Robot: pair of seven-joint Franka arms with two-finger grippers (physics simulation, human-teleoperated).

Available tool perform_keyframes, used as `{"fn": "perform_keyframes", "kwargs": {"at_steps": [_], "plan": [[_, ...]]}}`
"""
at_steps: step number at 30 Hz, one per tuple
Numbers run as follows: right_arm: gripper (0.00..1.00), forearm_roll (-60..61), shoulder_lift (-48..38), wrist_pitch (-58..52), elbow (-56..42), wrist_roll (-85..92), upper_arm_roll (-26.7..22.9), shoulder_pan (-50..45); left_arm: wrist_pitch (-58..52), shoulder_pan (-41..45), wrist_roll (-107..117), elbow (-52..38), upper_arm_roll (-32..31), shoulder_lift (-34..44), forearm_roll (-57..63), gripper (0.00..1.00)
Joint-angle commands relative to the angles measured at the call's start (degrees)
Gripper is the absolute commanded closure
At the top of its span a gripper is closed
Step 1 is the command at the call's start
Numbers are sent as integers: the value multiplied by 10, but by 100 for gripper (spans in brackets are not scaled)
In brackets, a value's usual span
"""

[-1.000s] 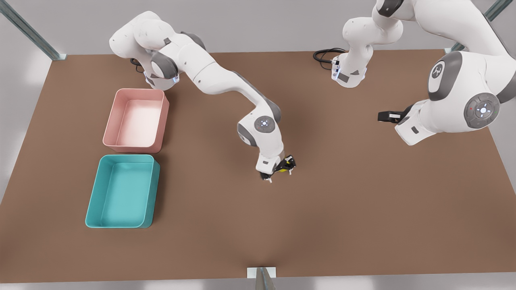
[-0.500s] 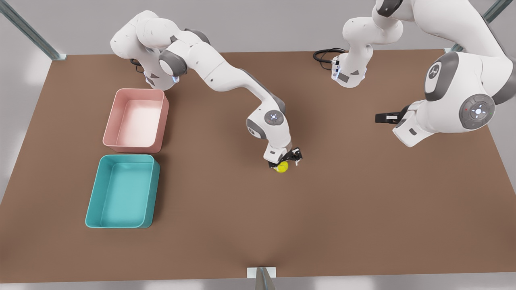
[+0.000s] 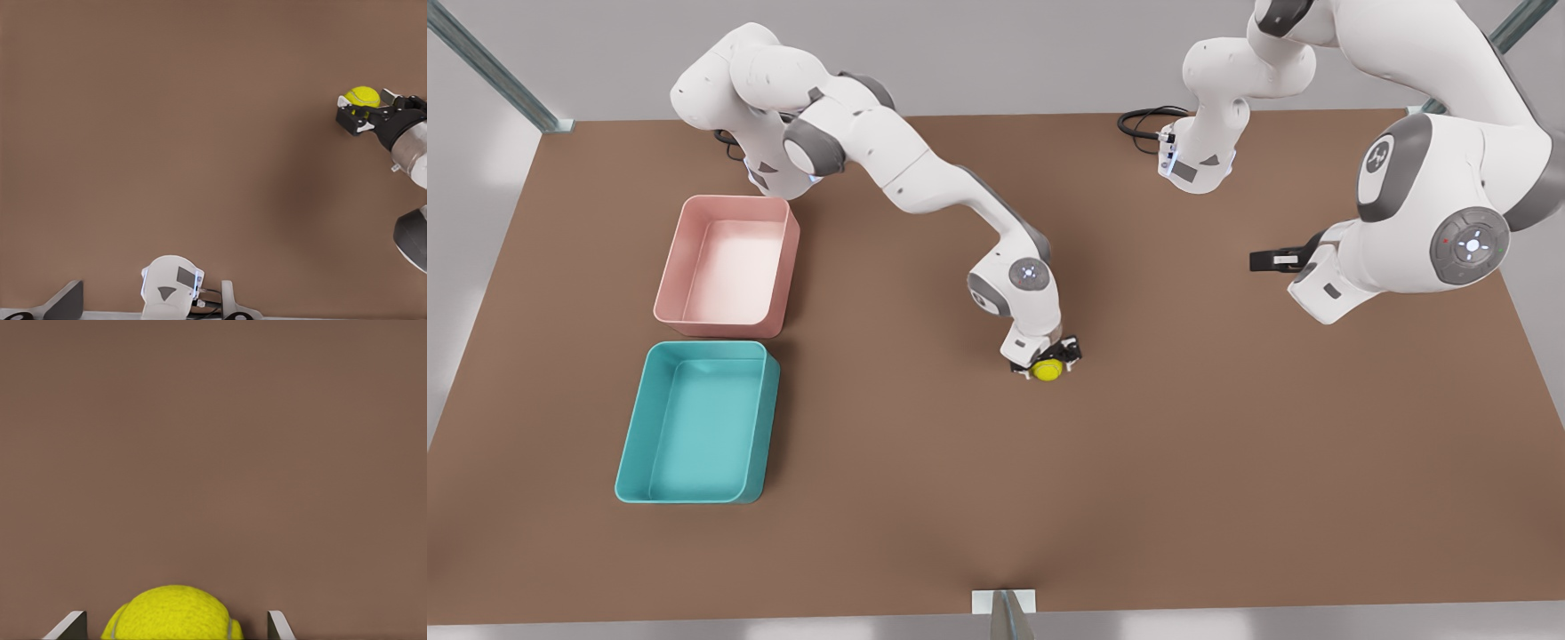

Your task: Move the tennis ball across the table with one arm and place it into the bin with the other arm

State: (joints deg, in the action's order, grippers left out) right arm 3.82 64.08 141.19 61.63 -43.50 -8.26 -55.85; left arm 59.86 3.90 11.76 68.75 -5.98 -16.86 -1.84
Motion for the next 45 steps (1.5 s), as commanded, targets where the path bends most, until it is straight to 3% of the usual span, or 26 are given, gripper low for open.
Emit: {"fn": "perform_keyframes", "kwargs": {"at_steps": [1,6,8,9,15,24,28,31,33,34,36,38,42,43,44,45], "plan": [[0,0,3,12,-1,-33,0,-1,-1,0,20,0,0,1,1,0],[2,0,7,15,-2,-34,0,-2,-1,-1,19,0,0,1,1,0],[26,0,8,15,-2,-33,1,-2,-3,7,20,0,0,1,2,0],[31,0,8,15,-2,-33,1,-2,-1,5,19,0,0,-2,3,0],[36,2,10,15,-5,-23,1,0,0,0,15,0,2,-8,8,0],[36,12,-36,3,-10,29,1,42,-46,-36,15,-11,4,-4,0,0],[36,15,-102,-171,-8,282,12,170,-75,-75,13,-31,0,-6,-18,0],[36,17,-140,-313,0,560,17,284,52,-75,12,-22,-7,-3,-24,0],[36,9,-157,-365,0,667,13,346,54,-74,-2,-19,-19,-2,-22,0],[36,8,-161,-378,0,710,10,370,53,-71,-2,-18,-21,-2,-16,0],[36,10,-164,-391,1,822,-45,395,52,-71,-2,-10,-22,-11,-16,0],[36,11,-162,-402,1,938,-64,448,42,-70,-2,-5,-22,-12,-16,0],[36,12,-148,-400,15,991,-84,482,45,-71,-2,2,-28,-9,-14,0],[11,15,-144,-398,23,985,-84,483,46,-72,-2,2,-28,-9,-14,0],[0,17,-145,-397,37,983,-84,483,42,-72,-2,3,-28,-9,-15,0],[0,19,-146,-398,38,983,-84,483,41,-73,-2,2,-29,-9,-16,0]]}}
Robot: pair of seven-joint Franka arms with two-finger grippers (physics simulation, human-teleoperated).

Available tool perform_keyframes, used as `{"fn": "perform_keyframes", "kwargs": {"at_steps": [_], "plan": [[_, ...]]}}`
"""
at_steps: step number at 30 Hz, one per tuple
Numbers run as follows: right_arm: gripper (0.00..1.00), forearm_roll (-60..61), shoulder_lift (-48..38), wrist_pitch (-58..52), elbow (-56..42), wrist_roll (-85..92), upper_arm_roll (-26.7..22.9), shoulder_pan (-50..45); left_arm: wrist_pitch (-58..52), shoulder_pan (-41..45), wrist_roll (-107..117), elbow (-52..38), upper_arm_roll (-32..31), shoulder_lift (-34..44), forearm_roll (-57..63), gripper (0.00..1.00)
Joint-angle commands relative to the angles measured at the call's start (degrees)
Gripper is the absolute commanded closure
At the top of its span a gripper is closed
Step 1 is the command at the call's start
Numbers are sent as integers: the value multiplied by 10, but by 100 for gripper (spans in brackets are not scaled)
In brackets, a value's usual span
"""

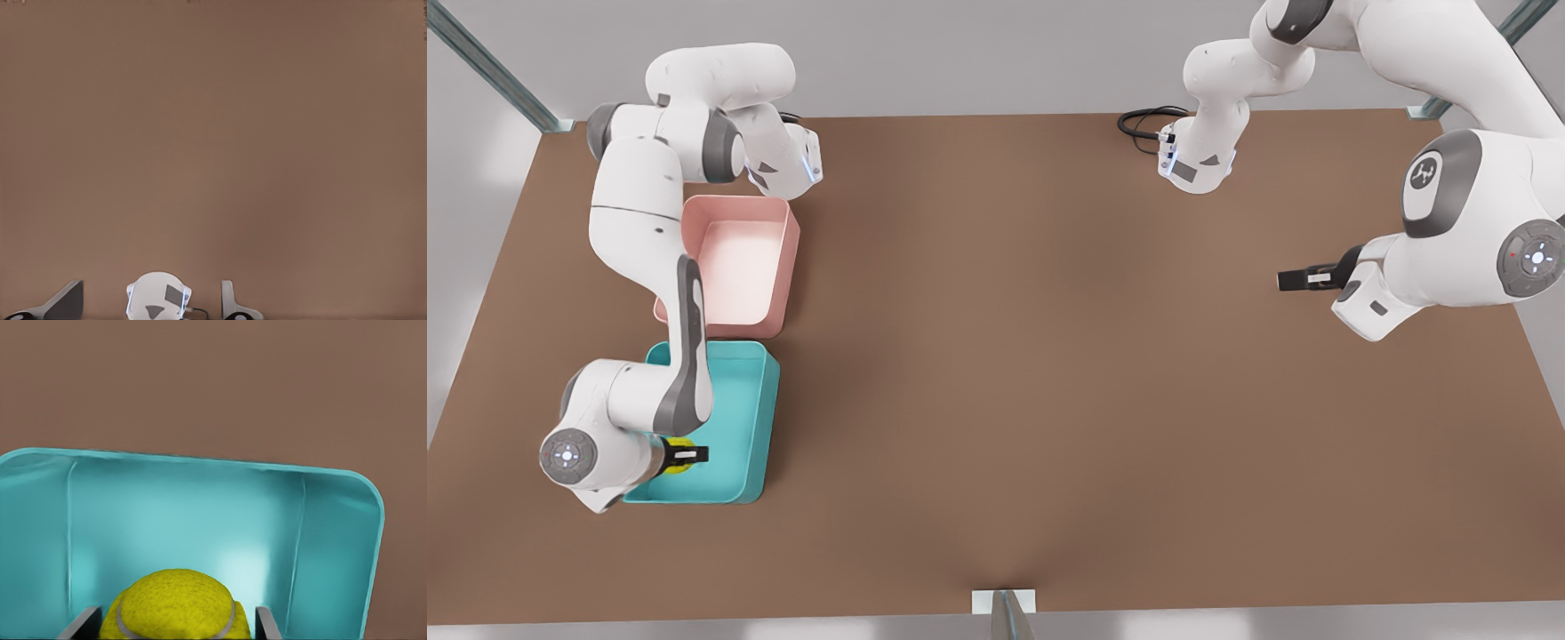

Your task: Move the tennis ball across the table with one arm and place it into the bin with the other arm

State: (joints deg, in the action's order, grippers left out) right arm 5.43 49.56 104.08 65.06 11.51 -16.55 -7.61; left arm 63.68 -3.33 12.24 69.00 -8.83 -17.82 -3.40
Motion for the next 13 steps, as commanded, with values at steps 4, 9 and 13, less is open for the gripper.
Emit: {"fn": "perform_keyframes", "kwargs": {"at_steps": [4,9,13], "plan": [[0,34,-14,-41,-5,252,1,-13,-10,-1,-6,6,-5,5,-1,0],[0,-30,-200,-301,-72,-115,-2,-71,-10,-4,-6,13,-5,6,-1,0],[0,-84,-399,-274,141,-162,85,-24,7,3,-6,31,-18,6,3,0]]}}
